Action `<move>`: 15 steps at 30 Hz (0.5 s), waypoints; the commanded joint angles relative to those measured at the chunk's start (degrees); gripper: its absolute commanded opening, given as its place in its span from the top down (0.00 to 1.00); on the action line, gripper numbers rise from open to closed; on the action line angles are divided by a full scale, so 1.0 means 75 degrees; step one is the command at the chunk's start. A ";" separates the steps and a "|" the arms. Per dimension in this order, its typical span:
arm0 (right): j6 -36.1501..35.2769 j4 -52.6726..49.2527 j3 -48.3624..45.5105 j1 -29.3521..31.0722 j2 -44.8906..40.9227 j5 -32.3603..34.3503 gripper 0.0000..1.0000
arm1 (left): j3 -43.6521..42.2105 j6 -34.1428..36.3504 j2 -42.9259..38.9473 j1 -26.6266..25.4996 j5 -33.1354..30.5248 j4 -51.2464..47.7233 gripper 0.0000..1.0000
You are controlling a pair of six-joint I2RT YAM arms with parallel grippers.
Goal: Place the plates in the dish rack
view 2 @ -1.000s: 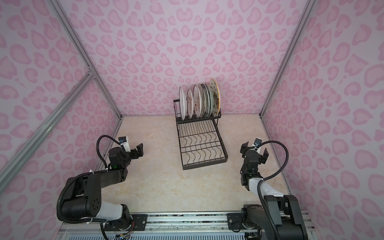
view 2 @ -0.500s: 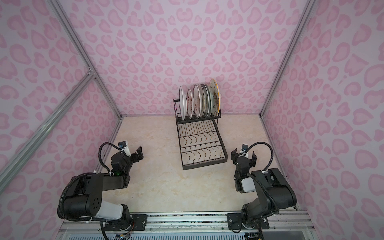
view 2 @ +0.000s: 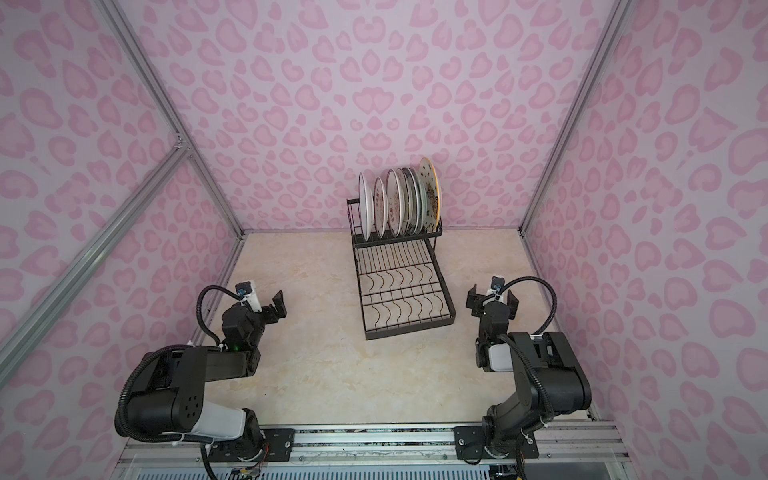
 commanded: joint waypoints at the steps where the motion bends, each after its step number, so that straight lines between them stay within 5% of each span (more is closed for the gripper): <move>1: 0.0172 -0.0271 0.0040 -0.0031 0.0040 -0.0467 0.02 | 0.0161 0.0205 0.0049 0.0006 0.0377 0.0018 0.03; 15: 0.0125 -0.0425 0.0094 0.0059 0.0005 -0.0316 0.02 | 0.0163 0.0288 0.0002 -0.0118 0.0138 -0.0051 0.02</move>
